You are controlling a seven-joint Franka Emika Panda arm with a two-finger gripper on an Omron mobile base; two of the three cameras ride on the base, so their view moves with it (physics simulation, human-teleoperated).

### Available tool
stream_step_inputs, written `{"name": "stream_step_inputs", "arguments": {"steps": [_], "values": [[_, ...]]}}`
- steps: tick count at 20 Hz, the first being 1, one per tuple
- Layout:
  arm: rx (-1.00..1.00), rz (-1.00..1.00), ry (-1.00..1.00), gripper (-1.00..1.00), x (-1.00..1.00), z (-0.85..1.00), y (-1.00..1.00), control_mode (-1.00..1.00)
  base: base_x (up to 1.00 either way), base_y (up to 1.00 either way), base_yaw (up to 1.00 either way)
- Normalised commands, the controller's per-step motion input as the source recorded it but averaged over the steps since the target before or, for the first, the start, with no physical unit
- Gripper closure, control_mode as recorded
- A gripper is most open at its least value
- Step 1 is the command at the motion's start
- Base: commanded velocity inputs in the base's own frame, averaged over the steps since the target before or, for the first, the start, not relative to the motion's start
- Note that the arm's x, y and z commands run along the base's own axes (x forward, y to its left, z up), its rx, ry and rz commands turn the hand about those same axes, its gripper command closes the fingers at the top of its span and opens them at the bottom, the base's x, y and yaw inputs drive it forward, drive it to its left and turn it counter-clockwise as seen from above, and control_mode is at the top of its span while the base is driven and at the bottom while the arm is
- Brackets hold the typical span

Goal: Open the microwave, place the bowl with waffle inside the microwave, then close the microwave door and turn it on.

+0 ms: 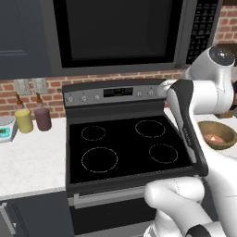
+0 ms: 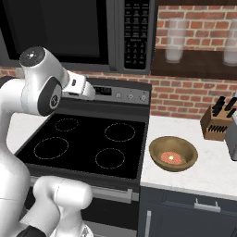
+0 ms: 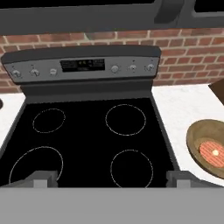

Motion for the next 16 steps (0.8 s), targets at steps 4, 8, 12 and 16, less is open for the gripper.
{"name": "stream_step_inputs", "arguments": {"steps": [4,8,12,16], "values": [[0.00,-0.10,0.00,-1.00,0.01,0.76,-0.31,-1.00,0.00,0.00,0.00],[0.00,0.00,0.00,-1.00,0.00,0.70,-0.34,-1.00,0.00,0.00,0.00],[0.00,0.00,-0.06,-1.00,0.03,0.24,-0.30,-1.00,0.00,0.00,0.00],[0.00,0.00,-0.10,-1.00,0.37,0.00,-0.21,-1.00,0.00,0.00,0.00]]}}
